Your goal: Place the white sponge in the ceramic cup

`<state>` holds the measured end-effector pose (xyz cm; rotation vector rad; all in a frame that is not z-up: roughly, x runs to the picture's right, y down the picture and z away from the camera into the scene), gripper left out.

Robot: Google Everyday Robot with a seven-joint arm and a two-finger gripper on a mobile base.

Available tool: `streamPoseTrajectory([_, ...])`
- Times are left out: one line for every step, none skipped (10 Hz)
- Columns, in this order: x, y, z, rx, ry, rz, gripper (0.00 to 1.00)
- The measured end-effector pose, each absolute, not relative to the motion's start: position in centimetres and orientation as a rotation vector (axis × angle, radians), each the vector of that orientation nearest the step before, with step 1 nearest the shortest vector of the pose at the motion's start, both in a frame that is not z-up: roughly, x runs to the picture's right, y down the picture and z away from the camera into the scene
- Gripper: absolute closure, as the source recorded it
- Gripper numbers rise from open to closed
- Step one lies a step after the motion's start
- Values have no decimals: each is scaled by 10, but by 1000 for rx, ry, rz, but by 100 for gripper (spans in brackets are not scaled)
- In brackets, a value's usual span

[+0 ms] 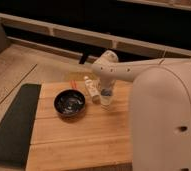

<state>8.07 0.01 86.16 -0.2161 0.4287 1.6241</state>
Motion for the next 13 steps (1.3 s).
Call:
streamPoseTrajectory([79,0,863,-219,424,1620,100])
streamPoseTrajectory([77,1,864,-222,422,1613,100])
streamPoseTrajectory([77,2,865,-225,422,1609,100])
streamPoseTrajectory([76,4,866,-228,422,1606,100])
streamPoseTrajectory([75,5,866,-231,422,1604,100])
streamPoseTrajectory([75,5,866,-234,418,1603,100])
streamPoseTrajectory([74,6,866,-236,416,1603,100])
streamPoseTrajectory([74,8,865,-240,413,1604,100])
streamPoseTrajectory([72,11,864,-248,406,1609,98])
streamPoseTrajectory([72,13,863,-251,405,1613,93])
streamPoseTrajectory([71,15,862,-256,402,1619,84])
streamPoseTrajectory([71,18,860,-261,397,1626,73])
streamPoseTrajectory([71,20,858,-265,391,1631,64])
